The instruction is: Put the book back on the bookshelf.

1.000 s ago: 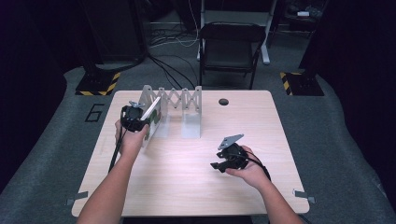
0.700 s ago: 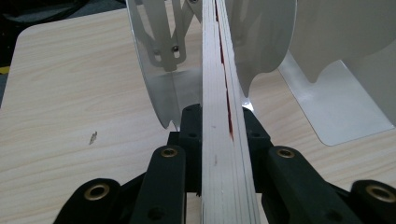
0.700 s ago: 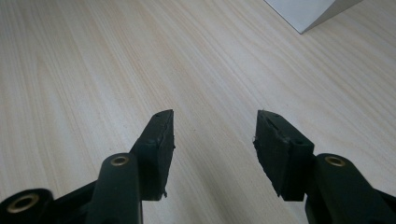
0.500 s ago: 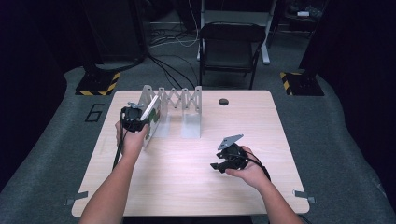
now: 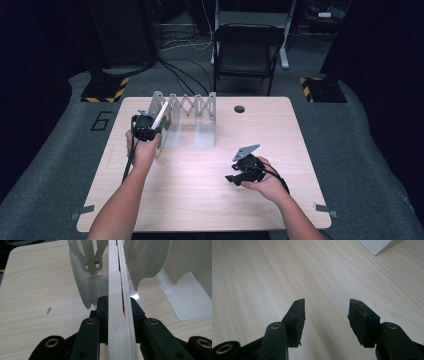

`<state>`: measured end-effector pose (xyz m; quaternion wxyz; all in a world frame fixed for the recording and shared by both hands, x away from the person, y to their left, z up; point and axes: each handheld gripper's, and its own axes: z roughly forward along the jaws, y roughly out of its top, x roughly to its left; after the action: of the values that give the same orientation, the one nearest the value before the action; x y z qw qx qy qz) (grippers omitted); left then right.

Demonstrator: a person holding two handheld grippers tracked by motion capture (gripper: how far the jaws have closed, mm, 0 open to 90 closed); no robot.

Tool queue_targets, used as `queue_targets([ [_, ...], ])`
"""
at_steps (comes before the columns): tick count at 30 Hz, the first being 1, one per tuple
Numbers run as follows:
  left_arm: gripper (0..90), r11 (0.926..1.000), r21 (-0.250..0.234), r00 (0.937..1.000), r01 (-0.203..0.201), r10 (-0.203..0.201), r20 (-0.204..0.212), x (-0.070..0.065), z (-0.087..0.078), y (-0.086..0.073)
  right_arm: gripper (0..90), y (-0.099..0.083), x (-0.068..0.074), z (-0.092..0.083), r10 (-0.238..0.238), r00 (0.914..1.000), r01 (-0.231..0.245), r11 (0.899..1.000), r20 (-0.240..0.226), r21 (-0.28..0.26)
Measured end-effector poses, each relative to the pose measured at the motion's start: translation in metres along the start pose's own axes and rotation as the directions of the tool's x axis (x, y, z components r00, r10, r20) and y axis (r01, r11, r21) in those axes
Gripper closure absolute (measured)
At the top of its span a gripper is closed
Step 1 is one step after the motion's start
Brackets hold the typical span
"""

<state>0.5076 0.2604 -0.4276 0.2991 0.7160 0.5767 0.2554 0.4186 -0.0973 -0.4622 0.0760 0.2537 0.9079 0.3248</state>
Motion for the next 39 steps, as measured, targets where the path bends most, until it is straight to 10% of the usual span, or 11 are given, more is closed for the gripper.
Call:
queue_targets([
  [39,67.7,0.9997,0.019,0.9999,0.014,-0.014,0.002,0.0021,0.0021,-0.0005,47.2,-0.0002,0.0012,0.0012,0.002,1.0,-0.002,1.0,0.005,-0.002],
])
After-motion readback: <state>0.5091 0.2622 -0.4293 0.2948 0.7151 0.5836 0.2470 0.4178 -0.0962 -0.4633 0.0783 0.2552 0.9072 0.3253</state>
